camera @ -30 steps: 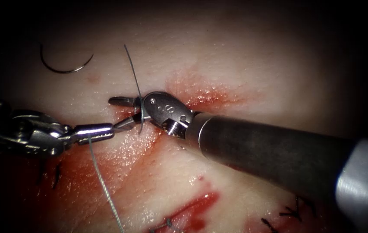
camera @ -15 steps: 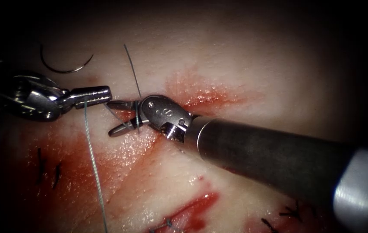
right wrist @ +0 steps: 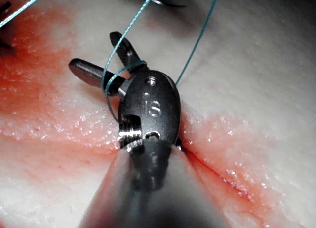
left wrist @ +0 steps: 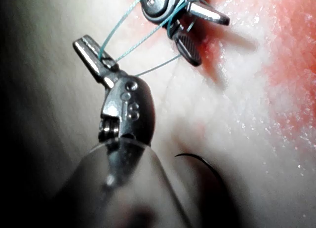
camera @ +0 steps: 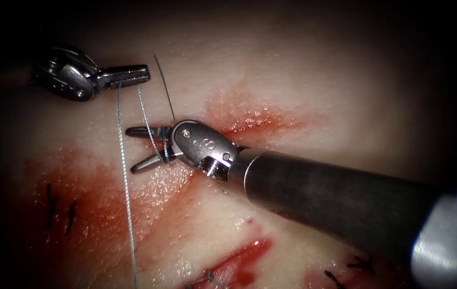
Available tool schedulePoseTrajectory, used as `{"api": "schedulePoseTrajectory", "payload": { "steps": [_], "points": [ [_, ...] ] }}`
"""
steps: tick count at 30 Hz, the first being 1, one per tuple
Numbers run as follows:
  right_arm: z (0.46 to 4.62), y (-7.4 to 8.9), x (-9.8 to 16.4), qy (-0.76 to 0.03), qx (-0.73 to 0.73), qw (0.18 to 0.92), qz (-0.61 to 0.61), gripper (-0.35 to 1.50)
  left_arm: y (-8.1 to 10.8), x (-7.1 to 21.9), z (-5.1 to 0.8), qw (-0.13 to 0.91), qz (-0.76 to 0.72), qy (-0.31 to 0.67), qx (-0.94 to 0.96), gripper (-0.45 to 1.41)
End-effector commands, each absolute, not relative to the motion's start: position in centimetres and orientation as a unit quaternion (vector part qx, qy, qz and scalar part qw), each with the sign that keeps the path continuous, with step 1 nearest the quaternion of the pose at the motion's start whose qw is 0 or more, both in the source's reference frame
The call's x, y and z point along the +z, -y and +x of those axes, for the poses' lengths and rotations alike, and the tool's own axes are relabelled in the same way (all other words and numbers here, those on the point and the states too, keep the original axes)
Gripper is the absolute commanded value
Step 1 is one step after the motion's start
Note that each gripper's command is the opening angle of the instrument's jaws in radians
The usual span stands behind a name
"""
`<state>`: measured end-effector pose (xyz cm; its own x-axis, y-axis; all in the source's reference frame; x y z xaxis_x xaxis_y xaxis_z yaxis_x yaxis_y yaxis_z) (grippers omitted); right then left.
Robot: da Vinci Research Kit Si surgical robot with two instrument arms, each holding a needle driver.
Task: Wound Closure
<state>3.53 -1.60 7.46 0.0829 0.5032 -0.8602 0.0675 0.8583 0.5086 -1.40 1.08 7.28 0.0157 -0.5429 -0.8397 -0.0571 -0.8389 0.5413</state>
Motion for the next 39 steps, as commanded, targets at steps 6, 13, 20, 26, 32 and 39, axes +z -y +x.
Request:
{"api": "schedulePoseTrajectory", "payload": {
  "steps": [6, 13, 20, 26, 32, 39],
  "points": [
    [3.63, 1.6, 7.5, -0.682, 0.159, 0.668, 0.251, 1.21, -1.1, 7.7, -1.45, 0.185, 0.716, 0.203, -0.642, -0.45],
    [3.61, 1.6, 7.5, -0.703, 0.169, 0.635, 0.272, 1.11, -1.0, 8.1, -1.44, 0.187, 0.718, 0.198, -0.640, -0.45],
    [3.53, 1.5, 7.5, -0.726, 0.197, 0.594, 0.284, 1.09, -0.9, 8.4, -1.41, 0.189, 0.706, 0.193, -0.654, -0.45],
    [3.41, 1.4, 7.5, -0.747, 0.230, 0.553, 0.289, 1.06, -0.8, 8.6, -1.33, 0.192, 0.692, 0.188, -0.670, -0.45],
    [3.32, 1.4, 7.6, -0.762, 0.274, 0.516, 0.280, 1.03, -0.6, 8.6, -1.22, 0.190, 0.686, 0.190, -0.676, -0.45],
    [3.28, 1.3, 7.6, -0.767, 0.307, 0.500, 0.262, 1.03, -0.4, 8.5, -1.21, 0.186, 0.666, 0.203, -0.693, -0.45]
  ]
}}
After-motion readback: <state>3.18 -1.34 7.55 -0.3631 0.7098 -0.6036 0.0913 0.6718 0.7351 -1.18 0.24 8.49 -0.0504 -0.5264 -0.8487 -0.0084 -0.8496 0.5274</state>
